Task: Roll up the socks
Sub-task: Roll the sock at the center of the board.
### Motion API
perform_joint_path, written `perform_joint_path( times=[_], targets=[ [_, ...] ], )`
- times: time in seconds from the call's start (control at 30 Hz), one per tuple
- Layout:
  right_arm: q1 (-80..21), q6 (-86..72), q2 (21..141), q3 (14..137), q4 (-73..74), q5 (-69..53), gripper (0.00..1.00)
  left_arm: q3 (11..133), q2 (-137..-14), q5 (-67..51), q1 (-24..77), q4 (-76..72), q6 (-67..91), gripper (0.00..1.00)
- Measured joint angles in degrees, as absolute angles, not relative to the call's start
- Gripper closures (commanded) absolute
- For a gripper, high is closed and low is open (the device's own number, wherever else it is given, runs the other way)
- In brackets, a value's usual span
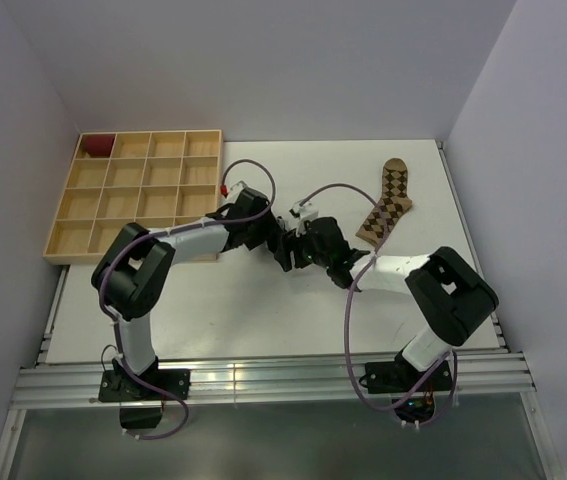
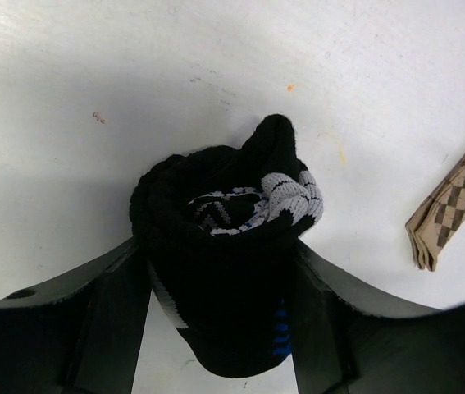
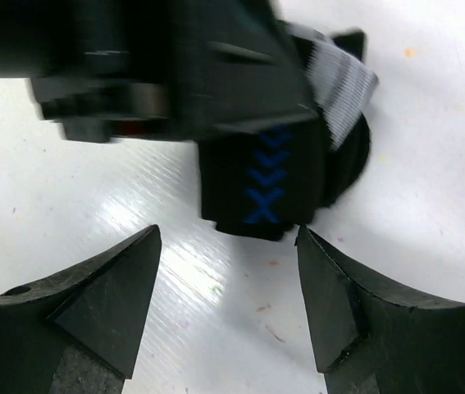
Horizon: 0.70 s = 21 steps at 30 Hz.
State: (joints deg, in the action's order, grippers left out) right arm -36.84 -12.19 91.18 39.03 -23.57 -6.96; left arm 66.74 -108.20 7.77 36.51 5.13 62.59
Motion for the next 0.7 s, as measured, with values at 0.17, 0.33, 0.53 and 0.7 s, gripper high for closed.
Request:
perform_joint_path(
  times=[0.17, 0.33, 0.53, 0.7],
  targets=[
    [-41.69, -7.60, 91.18, 39.03, -25.74, 0.75, 0.25, 69.63, -109.10, 8.51, 36.97, 9.08, 61.54, 0.36],
    [-43.24, -5.21, 92.92, 39.05, -27.83, 5.54, 0.24, 70.96, -109.47, 8.64, 37.01, 11.03, 60.90, 0.35],
    [-45.08, -3.31, 94.21, 39.13, -29.36, 9.91, 0.23, 71.55, -109.51, 8.67, 37.01, 12.27, 60.66, 0.36],
    [-45.89, -3.09, 94.00, 38.83, -30.44, 12.62, 0.22, 71.99, -109.67, 8.69, 37.01, 12.88, 60.66, 0.35]
  ],
)
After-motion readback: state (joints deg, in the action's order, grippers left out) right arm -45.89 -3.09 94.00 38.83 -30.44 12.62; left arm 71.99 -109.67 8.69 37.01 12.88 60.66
